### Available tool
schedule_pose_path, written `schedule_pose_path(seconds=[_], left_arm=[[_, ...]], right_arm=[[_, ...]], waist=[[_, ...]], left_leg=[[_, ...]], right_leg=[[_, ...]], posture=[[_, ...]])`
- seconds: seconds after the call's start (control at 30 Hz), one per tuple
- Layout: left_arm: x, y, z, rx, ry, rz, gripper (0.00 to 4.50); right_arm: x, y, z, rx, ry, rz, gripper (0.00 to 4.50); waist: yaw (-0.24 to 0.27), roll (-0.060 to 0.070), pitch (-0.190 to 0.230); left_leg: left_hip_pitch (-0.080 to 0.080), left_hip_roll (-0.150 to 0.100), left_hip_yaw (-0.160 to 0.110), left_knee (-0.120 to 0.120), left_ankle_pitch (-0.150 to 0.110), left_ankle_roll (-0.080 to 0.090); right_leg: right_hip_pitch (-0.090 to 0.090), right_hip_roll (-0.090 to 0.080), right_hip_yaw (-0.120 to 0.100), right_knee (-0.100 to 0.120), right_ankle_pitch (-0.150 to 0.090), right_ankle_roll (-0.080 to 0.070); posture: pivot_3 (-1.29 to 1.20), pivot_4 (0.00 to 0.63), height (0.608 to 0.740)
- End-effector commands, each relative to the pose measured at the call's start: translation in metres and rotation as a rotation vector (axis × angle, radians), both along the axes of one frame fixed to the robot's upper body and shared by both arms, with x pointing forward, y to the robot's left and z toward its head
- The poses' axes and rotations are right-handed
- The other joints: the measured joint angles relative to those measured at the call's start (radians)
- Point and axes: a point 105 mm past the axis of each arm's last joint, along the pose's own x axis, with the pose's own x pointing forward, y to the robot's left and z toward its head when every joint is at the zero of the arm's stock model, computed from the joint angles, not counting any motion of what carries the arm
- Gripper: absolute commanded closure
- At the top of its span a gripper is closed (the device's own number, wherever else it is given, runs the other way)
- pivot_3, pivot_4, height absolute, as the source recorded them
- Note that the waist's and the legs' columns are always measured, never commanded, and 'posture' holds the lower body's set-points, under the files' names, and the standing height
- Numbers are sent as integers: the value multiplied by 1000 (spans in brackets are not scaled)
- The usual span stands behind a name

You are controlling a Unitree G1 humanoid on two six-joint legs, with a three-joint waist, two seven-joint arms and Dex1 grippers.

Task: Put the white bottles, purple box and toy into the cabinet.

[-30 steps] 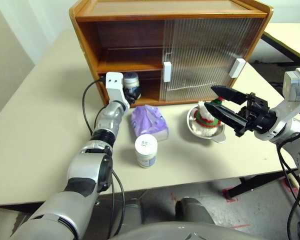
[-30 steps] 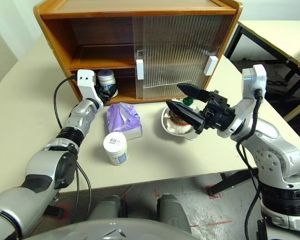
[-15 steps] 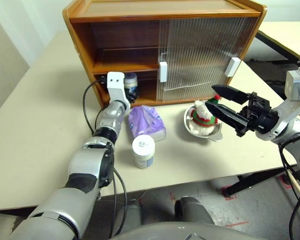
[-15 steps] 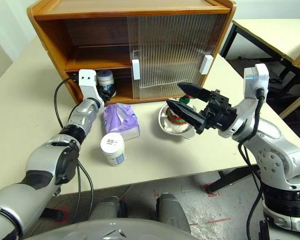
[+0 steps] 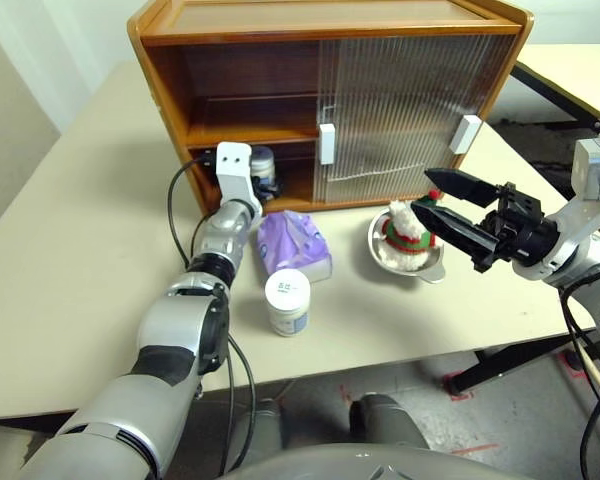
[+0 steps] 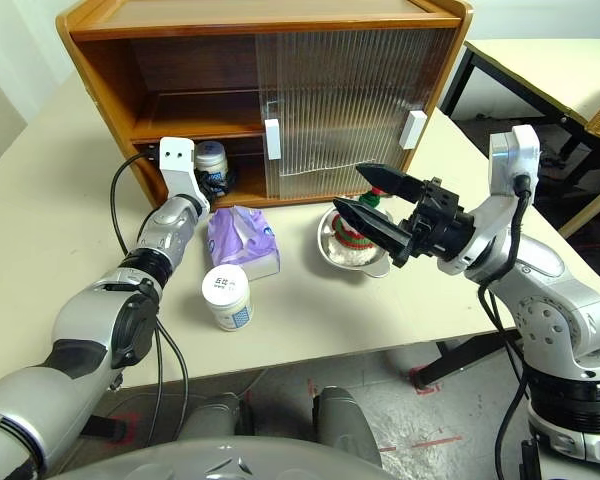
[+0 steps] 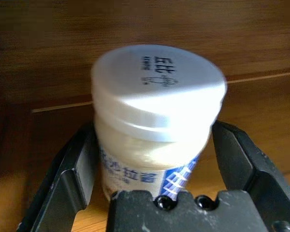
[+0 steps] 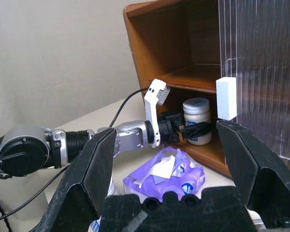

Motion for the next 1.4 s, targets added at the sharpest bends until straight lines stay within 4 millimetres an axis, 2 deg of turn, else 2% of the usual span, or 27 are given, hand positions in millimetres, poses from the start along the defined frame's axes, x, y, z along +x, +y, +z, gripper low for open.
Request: schedule_pose_path(seconds=[0.03,0.43,0.87,0.97,1.3,1.4], left_arm=[[-5,-1,-8,-27,10,-23,18],[-21,16,-22,-47,-9,-15,18],[-41,21,-5,-63,-78,-40,18],[-42,24,-1,-72,-87,-17,628],[-37,32,-3,-86,-79,99,4417],[-33,33,-6,-91,-69,134,4464]], right_arm=[[0,0,4,-1,-14,8,0],[2,2,3,4,-11,28,0],[4,4,3,4,-12,41,0],[4,4,3,5,-13,41,0],[4,3,4,5,-15,36,0],[4,2,3,4,-15,33,0]], waist=[[0,0,0],[3,0,-1],[3,0,-1],[4,0,-1],[4,0,-1],[3,0,-1]], left_leg=[[0,0,0,0,0,0],[0,1,0,0,0,0],[1,2,0,1,0,0],[1,2,0,1,0,0],[2,1,0,1,0,0],[2,1,0,1,0,0]], right_leg=[[0,0,0,0,0,0],[0,0,1,0,2,-2],[0,0,2,1,4,-3],[0,0,2,1,4,-3],[1,1,2,1,4,-2],[1,1,3,1,4,-2]], posture=[[-78,0,740],[-53,0,740],[-42,0,740],[-41,0,740],[-52,0,740],[-56,0,740]])
